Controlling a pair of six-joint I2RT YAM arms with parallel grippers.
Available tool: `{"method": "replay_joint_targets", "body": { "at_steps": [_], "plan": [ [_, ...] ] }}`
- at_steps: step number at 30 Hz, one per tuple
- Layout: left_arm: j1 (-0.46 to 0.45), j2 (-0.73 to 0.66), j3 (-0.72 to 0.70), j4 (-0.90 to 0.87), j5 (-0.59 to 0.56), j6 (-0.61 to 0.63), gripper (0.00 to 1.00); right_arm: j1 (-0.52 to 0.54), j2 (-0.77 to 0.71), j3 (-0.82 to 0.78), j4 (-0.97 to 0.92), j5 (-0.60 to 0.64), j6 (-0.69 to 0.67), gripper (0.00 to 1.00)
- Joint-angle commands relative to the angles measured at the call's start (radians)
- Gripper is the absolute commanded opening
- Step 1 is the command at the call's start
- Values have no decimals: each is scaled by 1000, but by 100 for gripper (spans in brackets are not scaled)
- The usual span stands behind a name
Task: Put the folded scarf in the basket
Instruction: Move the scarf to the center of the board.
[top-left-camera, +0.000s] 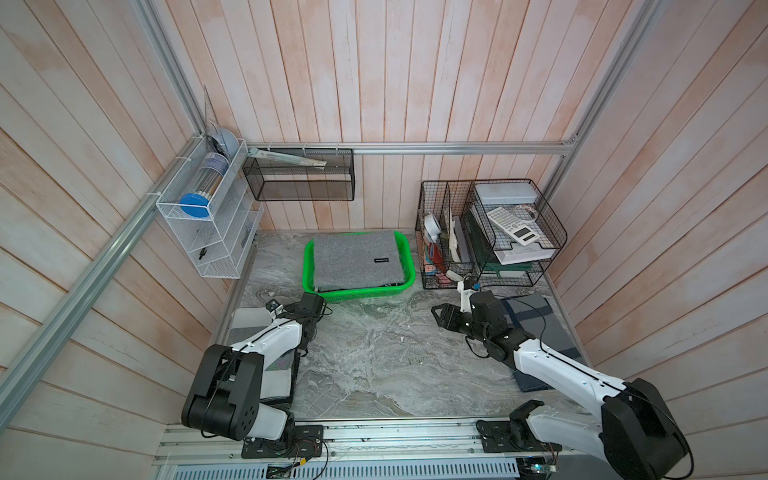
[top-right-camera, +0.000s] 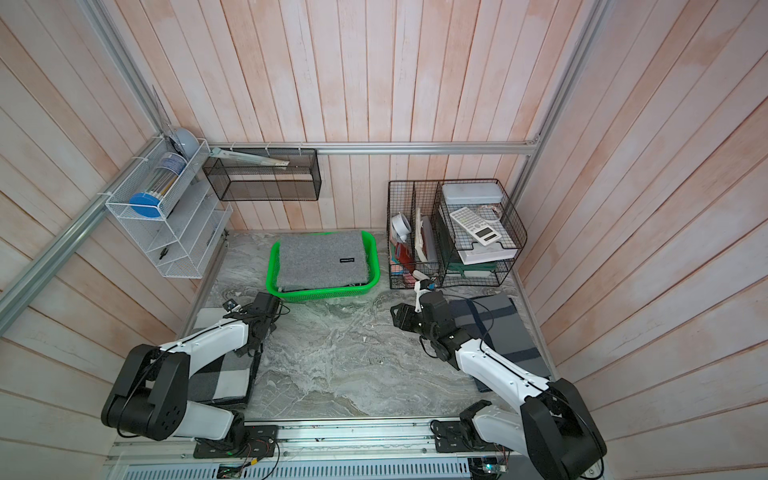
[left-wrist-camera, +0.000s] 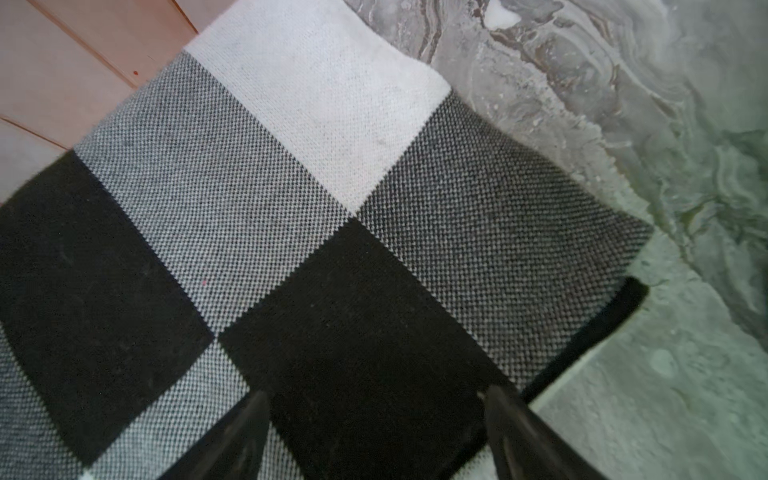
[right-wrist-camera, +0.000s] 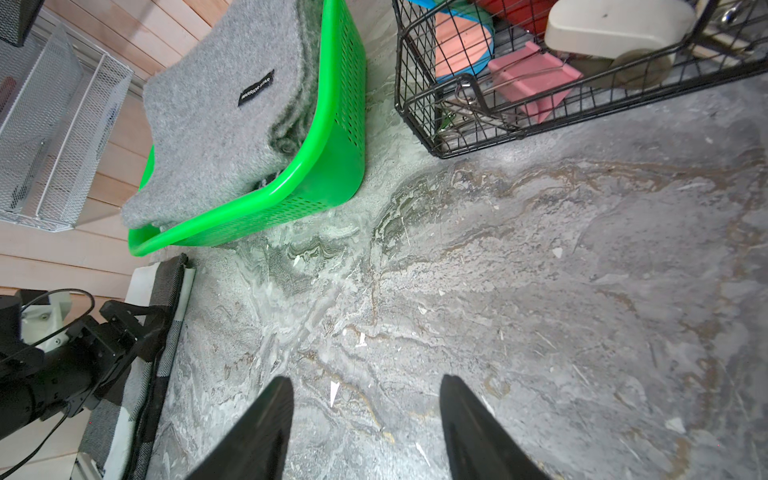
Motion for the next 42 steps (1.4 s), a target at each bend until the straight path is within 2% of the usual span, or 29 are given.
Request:
{"method": "replay_joint_targets", "body": {
  "at_steps": [1,5,17,20,25,27,32,35,42],
  "plan": [
    [-3,20,20,32,4,23,85,6,29,8,-4,10,9,62],
    [-3,41,20,48,34,27,82,6,59,21,-4,-3,10,62],
    [-3,15,-52,163,170,48,59,11,69,24,-13,-7,7,61],
    [-4,10,-80,193,191,40,45,11,69,25,-15,-8,7,61],
    [-4,-4,-94,203,236,44,17,14,62,25,-22,-9,7,61],
    [-4,-14,-96,198,256,45,9,15,57,22,-20,-8,8,61],
    [-11,-50,-107,172,317,53,0,20,43,17,-19,-3,12,61],
    [-42,-70,-113,161,365,54,0,21,40,14,-16,-1,13,61],
    [-169,-144,-134,129,399,35,0,30,43,15,-1,-6,22,61]
  ]
}}
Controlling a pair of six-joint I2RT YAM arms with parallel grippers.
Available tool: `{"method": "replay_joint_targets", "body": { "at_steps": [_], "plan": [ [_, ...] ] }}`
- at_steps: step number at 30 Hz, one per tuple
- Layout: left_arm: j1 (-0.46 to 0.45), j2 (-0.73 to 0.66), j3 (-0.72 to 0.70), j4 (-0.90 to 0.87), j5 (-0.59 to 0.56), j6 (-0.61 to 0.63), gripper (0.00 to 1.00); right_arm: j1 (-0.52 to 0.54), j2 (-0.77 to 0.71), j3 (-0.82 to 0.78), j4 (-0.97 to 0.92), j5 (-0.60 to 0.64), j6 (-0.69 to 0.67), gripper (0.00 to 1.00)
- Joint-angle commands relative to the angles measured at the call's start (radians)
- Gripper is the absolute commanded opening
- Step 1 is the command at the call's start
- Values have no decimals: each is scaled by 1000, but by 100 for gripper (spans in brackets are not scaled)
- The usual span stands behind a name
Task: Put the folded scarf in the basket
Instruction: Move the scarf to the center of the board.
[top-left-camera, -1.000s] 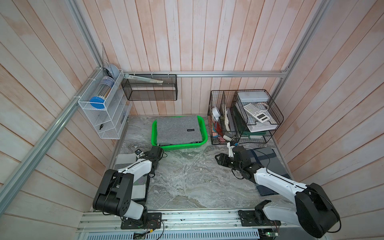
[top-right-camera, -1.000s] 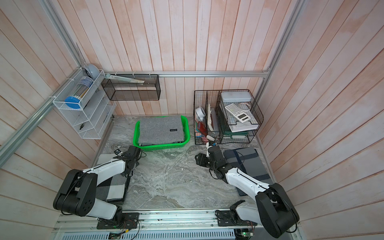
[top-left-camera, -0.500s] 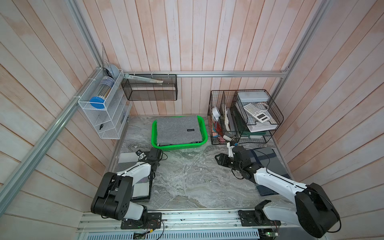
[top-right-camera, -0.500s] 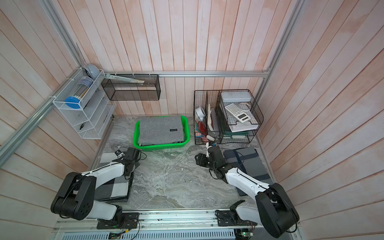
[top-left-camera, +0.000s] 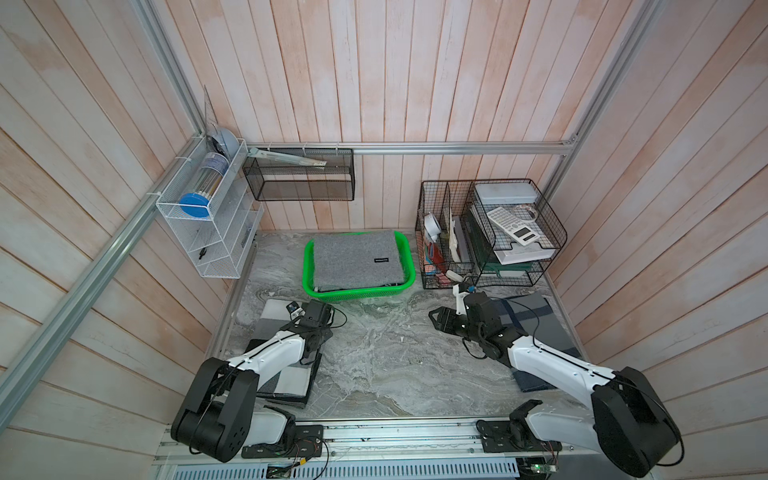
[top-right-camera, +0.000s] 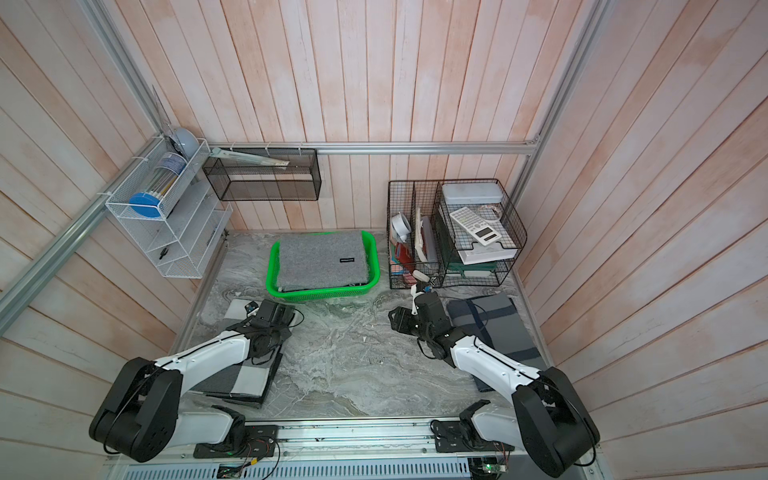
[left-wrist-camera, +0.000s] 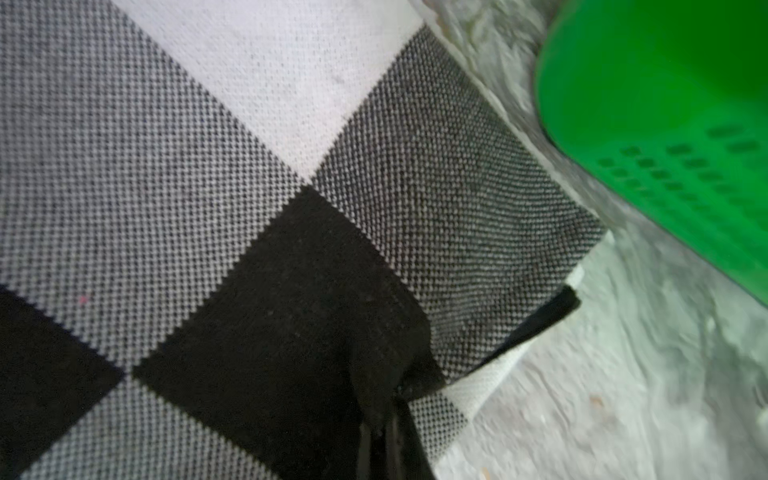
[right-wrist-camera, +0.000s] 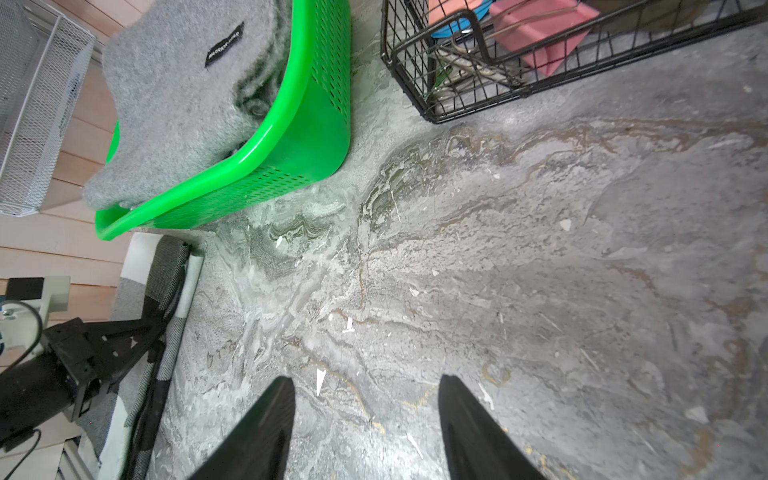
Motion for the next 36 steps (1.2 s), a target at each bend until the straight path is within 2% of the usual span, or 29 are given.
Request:
{"method": "replay_joint_targets", "body": {
  "at_steps": [1,7,11,18,24,26,28,29,30,36],
  "plan": [
    [-54,-45,-30,-36,71,-17,0,11,-13,15,4,-5,14,61],
    [-155,-86,-54,69,184,-7,0,21,-7,15,30,-17,26,61],
    [-227,-12,-23,153,277,27,0,30,-1,22,33,-19,29,61],
    [-392,102,107,199,350,104,0,41,-2,23,25,-12,27,61],
    [-435,92,130,223,391,141,35,41,32,28,38,-28,26,61],
    [-434,67,121,220,373,142,56,42,59,36,47,-40,20,61],
    [-433,35,115,210,339,139,88,43,98,55,52,-54,14,61],
    [-434,21,112,202,313,136,94,46,116,67,54,-58,11,62],
    [-433,5,111,192,277,133,100,48,139,84,57,-63,5,61],
    [-422,-127,85,112,5,76,100,91,281,192,63,-68,-28,62]
  ]
}}
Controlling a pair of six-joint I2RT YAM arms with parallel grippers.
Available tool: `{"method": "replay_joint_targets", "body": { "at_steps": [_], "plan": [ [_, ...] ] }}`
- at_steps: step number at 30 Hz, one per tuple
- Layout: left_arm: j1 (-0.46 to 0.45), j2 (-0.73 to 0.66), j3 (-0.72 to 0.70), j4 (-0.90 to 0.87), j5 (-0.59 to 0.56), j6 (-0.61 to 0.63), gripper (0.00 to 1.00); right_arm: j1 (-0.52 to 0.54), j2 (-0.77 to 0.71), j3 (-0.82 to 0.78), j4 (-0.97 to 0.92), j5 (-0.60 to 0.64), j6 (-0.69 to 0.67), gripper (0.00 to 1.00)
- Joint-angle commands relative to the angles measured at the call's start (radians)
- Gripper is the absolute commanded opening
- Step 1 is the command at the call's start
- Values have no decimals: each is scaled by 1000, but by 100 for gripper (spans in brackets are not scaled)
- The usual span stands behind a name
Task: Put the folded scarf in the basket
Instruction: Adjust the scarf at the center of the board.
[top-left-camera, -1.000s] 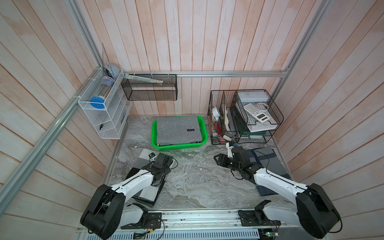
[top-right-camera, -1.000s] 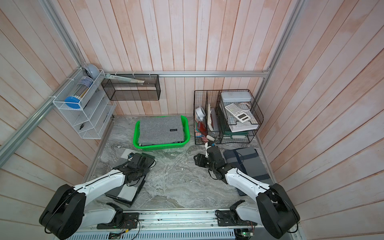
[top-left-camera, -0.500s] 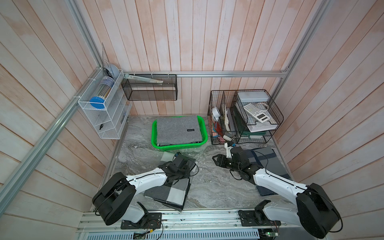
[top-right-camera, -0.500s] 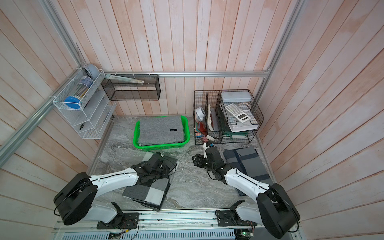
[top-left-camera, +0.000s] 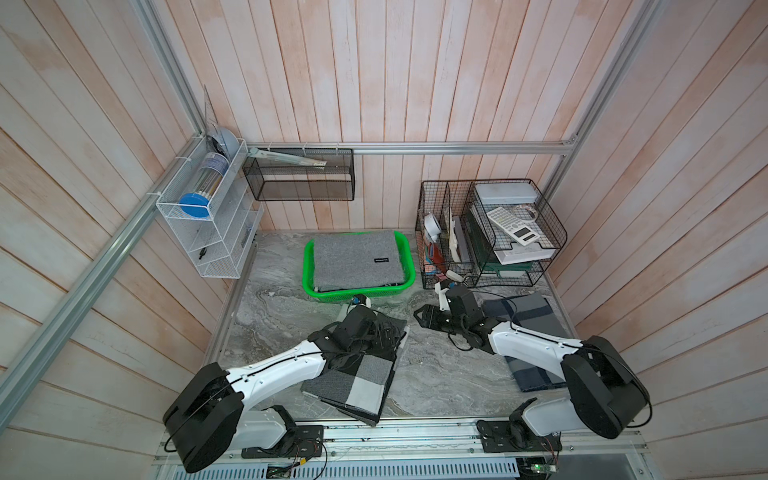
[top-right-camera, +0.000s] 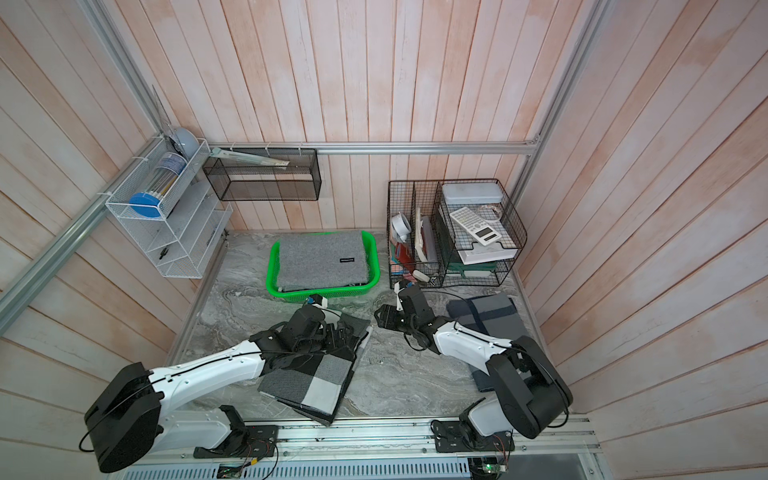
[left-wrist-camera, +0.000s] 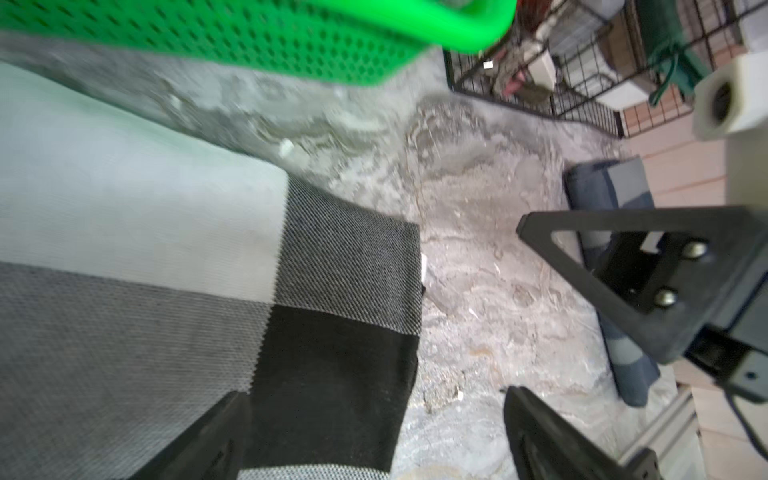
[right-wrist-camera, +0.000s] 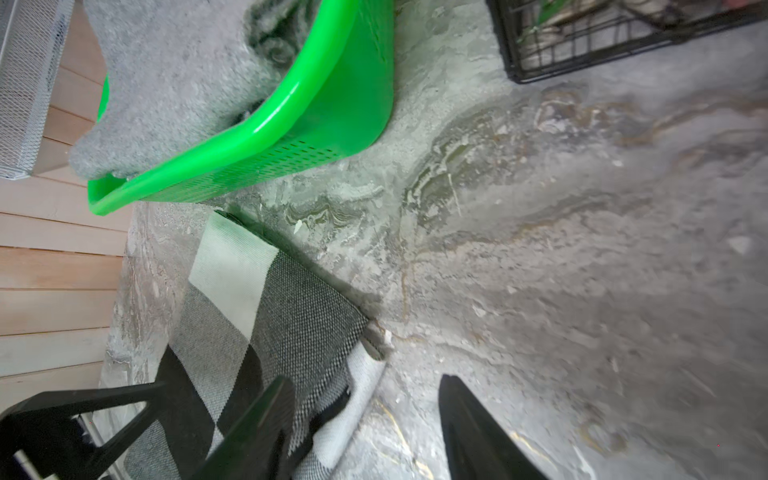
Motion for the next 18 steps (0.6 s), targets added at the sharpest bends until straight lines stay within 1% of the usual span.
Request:
{"method": "replay_joint_targets", "body": {
  "at_steps": [1,5,10,14,18],
  "plan": [
    [15,-80,-37,-52,-191,-40,100,26,70,71,16,-21,-37,62],
    [40,-181,-97,-47,-269,-93,100,51,178,162,-33,-53,-62,62],
    [86,-285,-165,-49,-307,-161,100,87,309,275,-113,-76,-96,62],
    [100,-334,-194,-49,-335,-191,100,105,351,304,-142,-60,-100,62],
    [104,-353,-209,-52,-360,-218,100,114,349,297,-176,-3,-97,62]
  ]
}}
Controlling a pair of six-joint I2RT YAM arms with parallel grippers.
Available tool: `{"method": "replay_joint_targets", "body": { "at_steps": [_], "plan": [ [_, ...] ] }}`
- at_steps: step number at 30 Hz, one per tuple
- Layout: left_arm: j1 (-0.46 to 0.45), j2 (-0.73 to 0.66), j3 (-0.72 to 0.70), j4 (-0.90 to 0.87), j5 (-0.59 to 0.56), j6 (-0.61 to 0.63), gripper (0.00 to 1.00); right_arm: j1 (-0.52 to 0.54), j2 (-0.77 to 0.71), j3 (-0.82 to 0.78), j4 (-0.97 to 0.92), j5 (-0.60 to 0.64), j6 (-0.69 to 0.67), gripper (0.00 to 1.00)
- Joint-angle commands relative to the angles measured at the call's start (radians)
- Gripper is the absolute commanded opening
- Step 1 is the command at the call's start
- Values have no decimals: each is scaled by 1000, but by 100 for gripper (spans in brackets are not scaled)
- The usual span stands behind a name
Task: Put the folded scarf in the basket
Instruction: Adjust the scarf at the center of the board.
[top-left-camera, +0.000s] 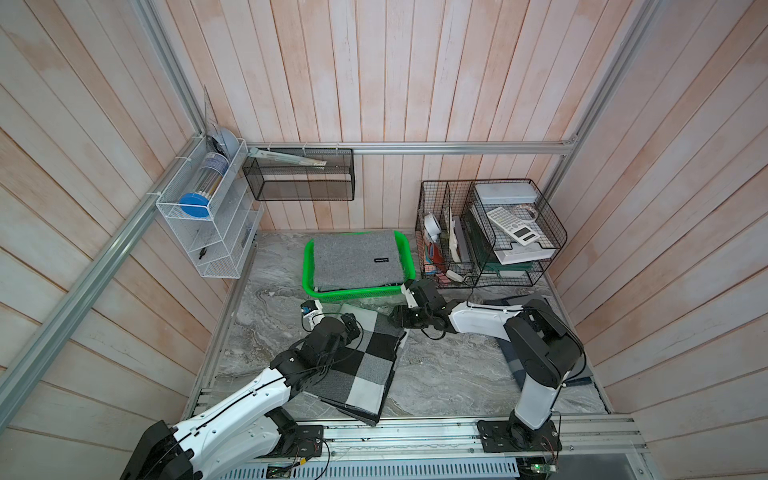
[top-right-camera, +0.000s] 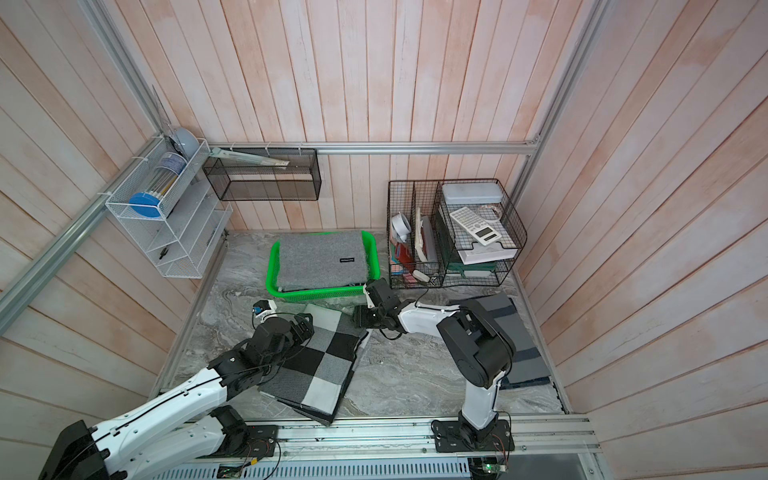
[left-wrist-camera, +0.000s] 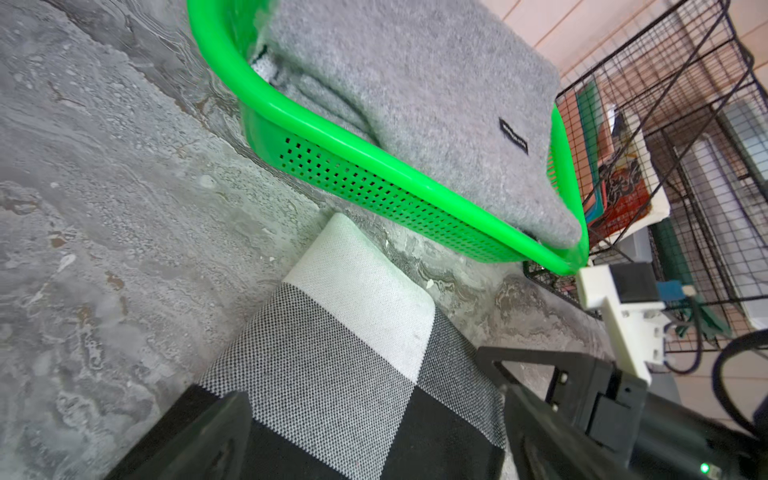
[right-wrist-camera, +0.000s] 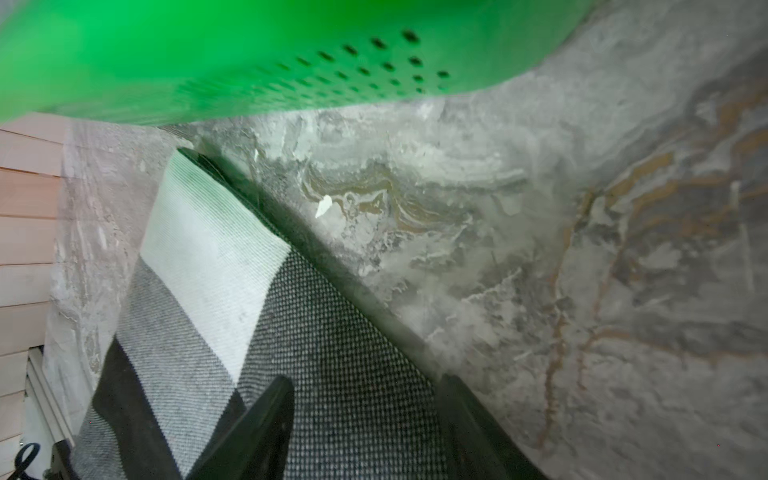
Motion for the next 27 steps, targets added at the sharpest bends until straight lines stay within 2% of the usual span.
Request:
{"method": "replay_joint_targets", "body": {
  "at_steps": [1,11,15,17,22,23,27],
  "plan": [
    [7,-14,-17,-6,-49,-38,100,13,-2,6,-63,60,-19,62],
    [13,15,-4,-45,-84,-72,100,51,-2,-16,-95,82,-13,62],
    [15,4,-14,-37,-80,-74,100,60,-5,-28,-89,74,-14,56],
    [15,2,-16,-34,-80,-74,100,61,-11,-33,-90,74,-13,47],
    [15,8,-18,-28,-71,-71,100,60,-44,-58,-87,90,-13,3],
    [15,9,-16,-27,-68,-68,100,60,-52,-59,-97,102,-15,0],
    [16,17,-18,-9,-42,-48,100,46,-126,-115,-141,184,9,0]
  ]
}}
